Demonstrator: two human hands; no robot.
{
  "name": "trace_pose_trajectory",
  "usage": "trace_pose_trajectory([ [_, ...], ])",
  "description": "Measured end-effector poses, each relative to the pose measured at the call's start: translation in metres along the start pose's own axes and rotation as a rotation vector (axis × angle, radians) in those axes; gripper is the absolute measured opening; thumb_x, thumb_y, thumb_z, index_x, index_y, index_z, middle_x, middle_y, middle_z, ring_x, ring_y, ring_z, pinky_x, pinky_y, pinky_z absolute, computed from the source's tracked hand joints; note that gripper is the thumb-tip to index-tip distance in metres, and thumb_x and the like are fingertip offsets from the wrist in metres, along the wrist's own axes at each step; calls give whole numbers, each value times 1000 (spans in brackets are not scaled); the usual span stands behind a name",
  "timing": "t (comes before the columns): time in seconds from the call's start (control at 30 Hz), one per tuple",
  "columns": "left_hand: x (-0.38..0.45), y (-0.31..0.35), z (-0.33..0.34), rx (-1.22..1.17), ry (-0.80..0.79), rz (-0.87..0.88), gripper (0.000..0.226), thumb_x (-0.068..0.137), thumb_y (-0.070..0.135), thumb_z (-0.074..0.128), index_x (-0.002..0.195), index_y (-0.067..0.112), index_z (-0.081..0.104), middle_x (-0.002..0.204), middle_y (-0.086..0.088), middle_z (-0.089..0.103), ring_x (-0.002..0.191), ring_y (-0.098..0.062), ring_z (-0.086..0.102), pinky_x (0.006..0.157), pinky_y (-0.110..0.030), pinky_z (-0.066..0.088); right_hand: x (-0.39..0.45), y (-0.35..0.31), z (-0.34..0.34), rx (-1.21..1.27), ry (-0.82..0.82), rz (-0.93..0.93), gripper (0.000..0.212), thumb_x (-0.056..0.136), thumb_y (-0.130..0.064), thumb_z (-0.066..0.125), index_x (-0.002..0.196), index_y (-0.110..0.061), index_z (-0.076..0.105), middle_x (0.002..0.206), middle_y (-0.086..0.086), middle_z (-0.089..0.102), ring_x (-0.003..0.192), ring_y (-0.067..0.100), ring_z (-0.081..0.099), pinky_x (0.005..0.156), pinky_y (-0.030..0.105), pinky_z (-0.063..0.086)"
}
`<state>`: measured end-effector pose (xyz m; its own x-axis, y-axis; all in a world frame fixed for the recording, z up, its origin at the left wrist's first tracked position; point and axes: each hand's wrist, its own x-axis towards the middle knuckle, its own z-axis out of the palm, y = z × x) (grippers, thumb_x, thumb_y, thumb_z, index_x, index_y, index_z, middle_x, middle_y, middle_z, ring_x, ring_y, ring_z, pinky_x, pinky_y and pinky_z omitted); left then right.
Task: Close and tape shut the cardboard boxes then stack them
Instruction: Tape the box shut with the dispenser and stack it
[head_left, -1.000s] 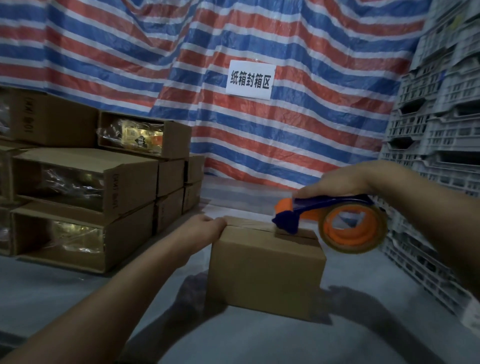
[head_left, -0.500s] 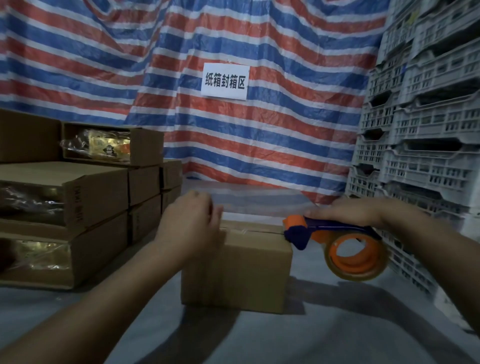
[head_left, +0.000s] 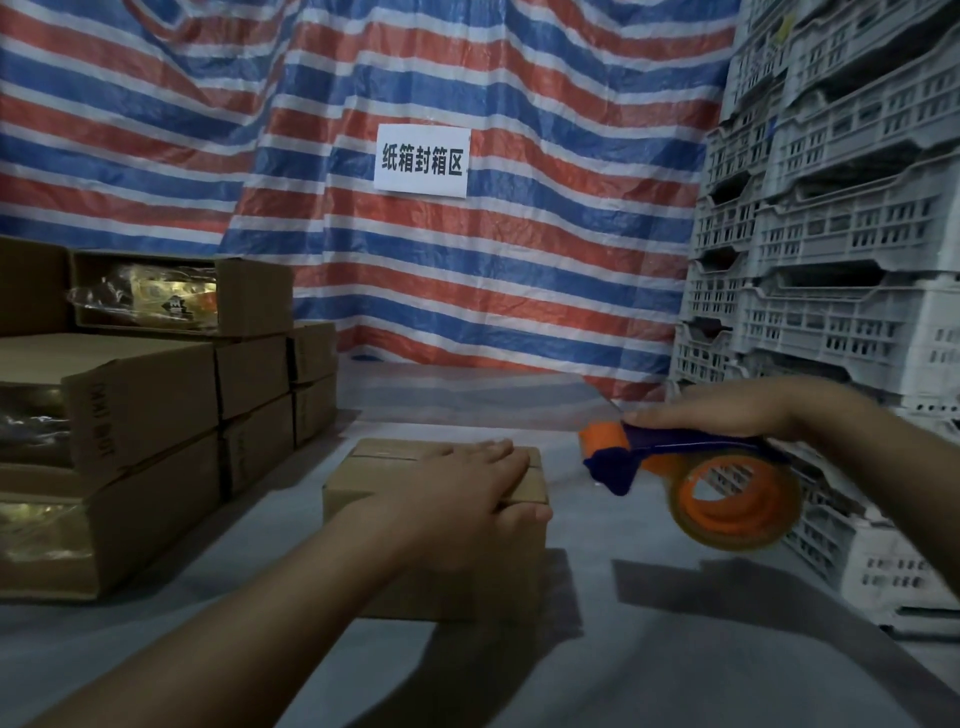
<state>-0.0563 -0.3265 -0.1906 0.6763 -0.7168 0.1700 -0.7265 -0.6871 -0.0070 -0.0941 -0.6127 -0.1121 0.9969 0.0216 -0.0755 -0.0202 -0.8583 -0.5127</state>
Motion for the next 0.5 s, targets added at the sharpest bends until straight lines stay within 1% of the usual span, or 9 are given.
trace_pose_trajectory([
  [0.07, -1, 0, 2, -6, 3, 8, 66, 97, 62, 26, 155, 38, 5, 164, 7, 6, 149, -16, 11, 118, -37, 7, -14, -5, -5, -173, -17, 106, 45, 78, -79, 48, 63, -45, 74, 57, -16, 68, 48, -3, 61, 54, 18, 47],
  [0.1, -1, -1, 3, -9, 7, 15, 65, 97, 63, 26, 154, 40, 3, 164, 8, 5, 149, -16, 11, 118, -38, 7, -15, -8, -3, -321, 1, 156, 56, 78, -83, 45, 63, -38, 74, 55, -17, 66, 49, -3, 61, 57, 20, 44],
  [0.13, -1, -1, 3, -11, 12, 21, 64, 97, 63, 26, 153, 43, 3, 164, 8, 5, 149, -16, 11, 118, -38, 7, -12, -13, 1, -459, 35, 194, 64, 78, -87, 44, 67, -30, 70, 60, -13, 68, 54, 0, 63, 60, 24, 42],
  [0.2, 0, -1, 4, -5, 30, 24, 61, 97, 63, 25, 152, 45, 6, 164, 8, 7, 149, -17, 13, 118, -39, 9, -3, -32, 19, -659, 76, 232, 63, 79, -88, 44, 82, -28, 62, 79, -7, 66, 71, 10, 63, 65, 28, 42],
  [0.27, 1, 0, 4, 8, 30, 14, 60, 98, 62, 26, 152, 45, 9, 163, 8, 9, 148, -17, 15, 118, -39, 12, 5, -54, 37, -867, 134, 218, 65, 83, -85, 42, 95, -24, 59, 87, -3, 61, 78, 15, 60, 68, 32, 43],
  [0.33, 2, 1, 4, 24, 17, 8, 59, 98, 62, 25, 152, 45, 9, 164, 8, 10, 148, -17, 16, 118, -40, 13, 4, -75, 48, -1049, 210, 193, 62, 86, -81, 40, 101, -23, 55, 86, -2, 57, 74, 16, 54, 61, 32, 38],
  [0.4, 2, 2, 2, 35, 13, 10, 59, 98, 62, 25, 152, 45, 10, 163, 7, 11, 147, -17, 19, 117, -39, 16, 0, -91, 53, -1158, 259, 195, 55, 91, -76, 39, 99, -23, 51, 83, -1, 54, 68, 16, 48, 52, 32, 28],
  [0.43, 2, 3, 2, 37, 17, 13, 58, 98, 61, 25, 152, 44, 12, 163, 7, 13, 146, -18, 21, 116, -39, 18, -1, -97, 55, -1193, 263, 204, 52, 93, -72, 39, 98, -22, 50, 83, -1, 53, 68, 16, 47, 51, 33, 27],
  [0.5, 2, 6, 0, 39, 31, 20, 57, 99, 60, 26, 152, 42, 15, 162, 6, 18, 144, -18, 27, 114, -37, 24, -2, -104, 62, -1263, 269, 222, 47, 97, -66, 41, 96, -20, 51, 85, 1, 53, 68, 18, 47, 53, 33, 30],
])
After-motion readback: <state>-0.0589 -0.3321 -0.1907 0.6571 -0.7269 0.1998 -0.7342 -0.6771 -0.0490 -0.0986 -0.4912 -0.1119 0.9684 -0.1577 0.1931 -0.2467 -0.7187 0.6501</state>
